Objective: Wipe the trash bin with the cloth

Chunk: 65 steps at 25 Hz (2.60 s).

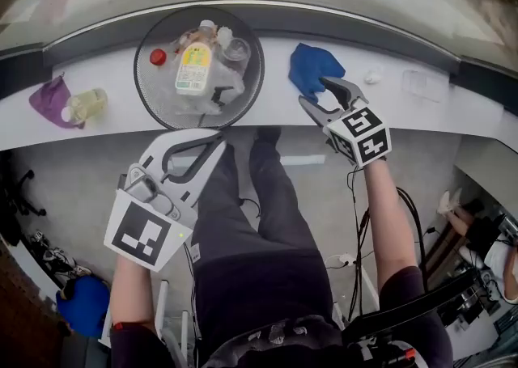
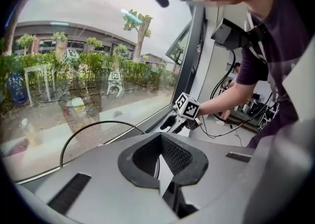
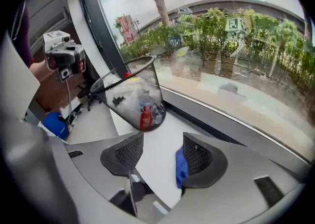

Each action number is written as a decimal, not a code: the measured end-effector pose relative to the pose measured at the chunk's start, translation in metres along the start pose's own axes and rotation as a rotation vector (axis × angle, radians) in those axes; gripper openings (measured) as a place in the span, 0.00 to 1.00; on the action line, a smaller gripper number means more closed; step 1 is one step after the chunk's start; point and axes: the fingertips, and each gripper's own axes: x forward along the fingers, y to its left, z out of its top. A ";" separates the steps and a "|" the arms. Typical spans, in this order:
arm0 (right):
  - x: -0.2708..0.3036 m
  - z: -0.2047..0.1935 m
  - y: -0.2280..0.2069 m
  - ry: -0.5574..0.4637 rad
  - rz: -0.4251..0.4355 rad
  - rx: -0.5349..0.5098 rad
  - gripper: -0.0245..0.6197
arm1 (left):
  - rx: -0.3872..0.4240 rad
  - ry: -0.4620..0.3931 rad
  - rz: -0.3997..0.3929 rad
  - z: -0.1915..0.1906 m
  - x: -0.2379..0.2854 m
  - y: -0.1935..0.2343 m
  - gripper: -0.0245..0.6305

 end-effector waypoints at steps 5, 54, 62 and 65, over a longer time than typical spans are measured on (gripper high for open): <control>0.045 -0.046 -0.047 0.152 -0.069 -0.091 0.53 | -0.010 0.002 -0.070 -0.021 0.011 0.016 0.04; 0.064 0.083 0.016 -0.479 0.710 1.030 0.18 | 0.369 0.433 0.021 -0.123 0.007 0.029 0.33; 0.058 0.042 0.080 -0.445 0.825 1.170 0.18 | 0.355 0.445 0.044 -0.123 0.007 0.029 0.33; 0.056 0.033 0.102 -0.366 0.834 1.128 0.18 | 0.383 0.459 0.052 -0.125 0.008 0.029 0.33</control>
